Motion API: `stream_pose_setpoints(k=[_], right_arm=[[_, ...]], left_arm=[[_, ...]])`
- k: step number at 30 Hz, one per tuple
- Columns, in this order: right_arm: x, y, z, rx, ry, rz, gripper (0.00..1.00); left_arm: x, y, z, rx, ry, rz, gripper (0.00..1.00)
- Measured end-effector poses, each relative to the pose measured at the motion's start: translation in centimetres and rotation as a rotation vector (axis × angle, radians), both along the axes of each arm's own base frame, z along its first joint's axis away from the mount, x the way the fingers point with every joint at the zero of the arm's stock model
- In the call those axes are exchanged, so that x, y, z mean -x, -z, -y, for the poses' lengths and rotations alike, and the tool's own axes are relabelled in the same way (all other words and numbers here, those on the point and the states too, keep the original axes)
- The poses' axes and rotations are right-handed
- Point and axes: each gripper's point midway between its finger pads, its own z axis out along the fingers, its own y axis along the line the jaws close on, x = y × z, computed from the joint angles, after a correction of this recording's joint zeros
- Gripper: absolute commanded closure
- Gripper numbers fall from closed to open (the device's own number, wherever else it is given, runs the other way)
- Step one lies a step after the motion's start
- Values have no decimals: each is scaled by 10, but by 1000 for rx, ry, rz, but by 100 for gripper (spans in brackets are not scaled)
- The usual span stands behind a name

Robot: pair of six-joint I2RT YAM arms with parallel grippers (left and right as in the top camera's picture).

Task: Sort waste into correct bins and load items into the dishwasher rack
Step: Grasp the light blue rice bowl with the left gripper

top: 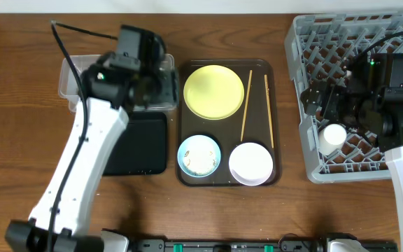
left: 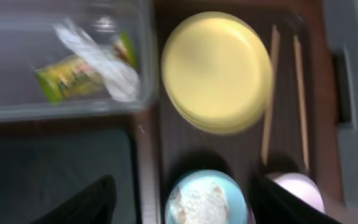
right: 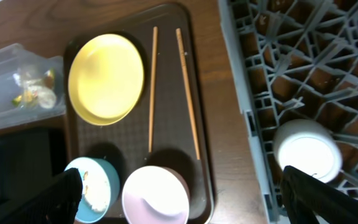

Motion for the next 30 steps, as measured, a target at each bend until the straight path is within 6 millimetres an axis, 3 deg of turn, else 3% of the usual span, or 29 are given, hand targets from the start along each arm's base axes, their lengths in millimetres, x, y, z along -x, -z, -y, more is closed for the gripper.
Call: stream_pose_setpoints(k=[3,6,14,18,23,30], right_arm=[[0,0,2,9,6,0,1],[0,1,3,15,10,0,1],[0,1,3,18,11,0,1],[0,1,4,18,12,0,1],[0,1,4,18,12,0,1],[0,1,4,18,12,0,1]], left_arm=[[33,8,20,-25,81,-88,30],[49,15,34,-39,125,-140,32],[71,27,64,-77,117,-162,33],[81,59,84,-67,92,-181,38],[88,104,93,-34,24,-215,47],[92,140,121,-5,57,-244,50]])
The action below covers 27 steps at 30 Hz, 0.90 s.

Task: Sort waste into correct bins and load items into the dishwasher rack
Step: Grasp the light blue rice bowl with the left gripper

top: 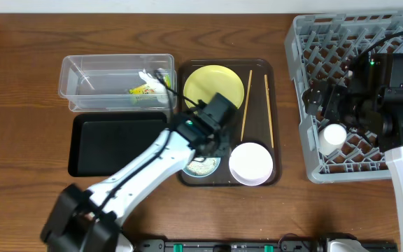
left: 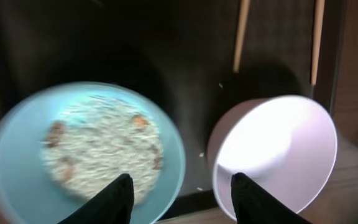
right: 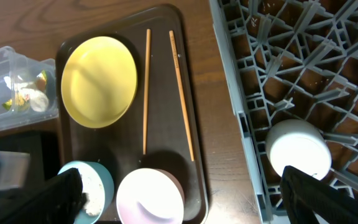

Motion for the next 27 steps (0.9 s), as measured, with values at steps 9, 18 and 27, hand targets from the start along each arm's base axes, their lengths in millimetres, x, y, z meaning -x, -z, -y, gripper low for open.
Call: stream_pose_setpoints(k=[9,18,27], right_arm=[[0,0,0,0,0,0,1],[0,0,0,0,-1,0,1],[0,0,0,0,0,0,1]], left_arm=[[8,67,0,-128,3,-119,87],[10,52,-10,-179,3,-121,94],[-1,-39,-26,-39,25,-26,94]])
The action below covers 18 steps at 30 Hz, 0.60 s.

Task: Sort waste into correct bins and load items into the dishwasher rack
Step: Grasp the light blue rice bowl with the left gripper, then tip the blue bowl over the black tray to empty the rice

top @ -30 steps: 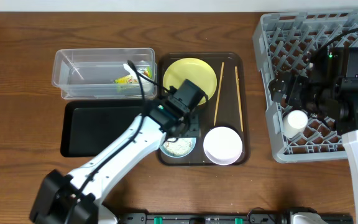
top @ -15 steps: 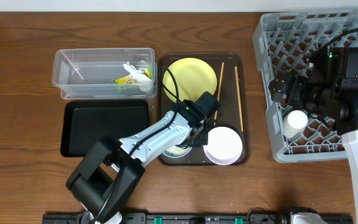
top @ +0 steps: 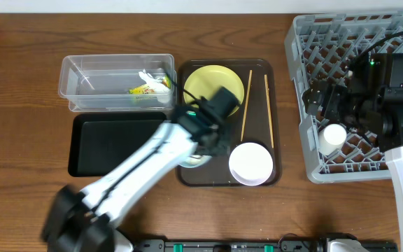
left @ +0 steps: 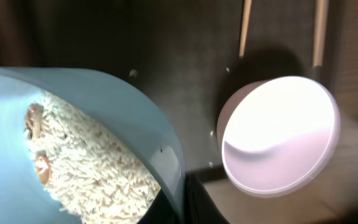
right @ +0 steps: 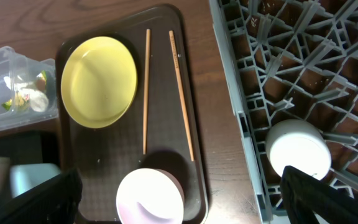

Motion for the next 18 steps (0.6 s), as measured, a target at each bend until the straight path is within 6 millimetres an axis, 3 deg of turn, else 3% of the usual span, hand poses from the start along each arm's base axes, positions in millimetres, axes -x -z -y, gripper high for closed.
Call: stream_pose_setpoints(k=[3,8,18], right_arm=[[0,0,0,0,0,0,1],[0,0,0,1,0,0,1],[0,0,0,1,0,0,1]], left_arm=[[-11,-20,-32,75,-54,-19,94],[-29,-29,-70,332,-87,-93,94],[-28,-38,-141,927,-167,7,94]])
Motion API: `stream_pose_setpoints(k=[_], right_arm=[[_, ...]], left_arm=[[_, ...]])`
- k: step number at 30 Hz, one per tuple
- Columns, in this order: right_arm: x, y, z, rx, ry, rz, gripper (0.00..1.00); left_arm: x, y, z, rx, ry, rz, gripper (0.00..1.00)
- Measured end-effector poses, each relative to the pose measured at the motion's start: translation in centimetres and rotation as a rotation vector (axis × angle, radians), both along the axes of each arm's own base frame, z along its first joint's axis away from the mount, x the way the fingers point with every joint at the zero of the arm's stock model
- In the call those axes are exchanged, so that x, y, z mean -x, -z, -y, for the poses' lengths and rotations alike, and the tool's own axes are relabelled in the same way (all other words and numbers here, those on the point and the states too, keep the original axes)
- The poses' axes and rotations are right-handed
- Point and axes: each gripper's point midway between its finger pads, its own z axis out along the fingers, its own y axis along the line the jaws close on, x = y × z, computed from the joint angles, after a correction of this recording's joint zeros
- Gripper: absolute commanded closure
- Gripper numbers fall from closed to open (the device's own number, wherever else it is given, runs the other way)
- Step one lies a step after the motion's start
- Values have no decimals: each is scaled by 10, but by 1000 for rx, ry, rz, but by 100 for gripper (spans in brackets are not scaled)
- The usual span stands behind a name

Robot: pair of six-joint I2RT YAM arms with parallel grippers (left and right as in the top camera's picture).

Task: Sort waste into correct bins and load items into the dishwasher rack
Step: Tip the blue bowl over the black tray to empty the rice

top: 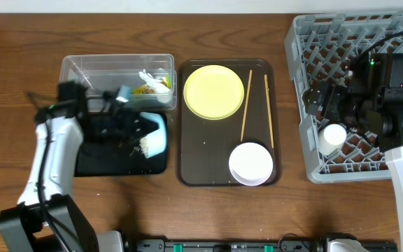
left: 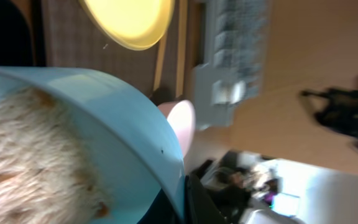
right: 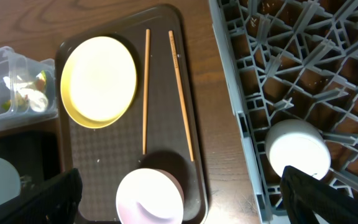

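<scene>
My left gripper (top: 140,126) is shut on the rim of the blue bowl (top: 156,133), which is tipped on its side over the black tray (top: 89,164). Rice (top: 140,143) shows at its lower lip. In the left wrist view the bowl (left: 104,118) and its rice (left: 30,162) fill the frame. The yellow plate (top: 214,91), two chopsticks (top: 246,105) and a white bowl (top: 250,162) lie on the brown tray (top: 187,168). My right gripper (right: 179,186) hangs open by the rack (top: 369,42), beside a white cup (right: 297,149).
A clear bin (top: 89,73) with wrappers (top: 149,84) stands behind the black tray. The grey dishwasher rack (right: 291,62) takes up the right side of the table. Bare wood lies between the brown tray and the rack.
The blue bowl was held in my left gripper over the brown tray; now it is over the black tray to the left, tipped on its side. My right arm has not moved.
My left gripper was open by the clear bin. Then it was open just over the blue bowl of rice on the brown tray. Then it was shut on the bowl's rim there. Now the bowl is tipped over the black tray.
</scene>
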Motion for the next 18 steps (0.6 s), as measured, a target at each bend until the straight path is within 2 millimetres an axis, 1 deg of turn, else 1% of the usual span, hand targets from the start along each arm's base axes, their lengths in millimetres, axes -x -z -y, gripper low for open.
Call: stream_pose_setpoints(k=[3,7,10,12,14,18], right_arm=[[0,0,0,0,0,0,1],[0,0,0,0,0,0,1],[0,0,0,0,0,0,1],[0,0,0,0,0,0,1],[0,0,0,0,0,0,1],[0,0,0,0,0,0,1]], left_arm=[[-3,0,-15,121,-66,83,94],[-1,7,-29,232,-138,89,94],[-2,7,-30,268,-149,91,94],[-4,4,-31,274,-146,127,94],[-9,4,-33,257,-136,184,94],[-11,3,-34,256,-134,205,94]])
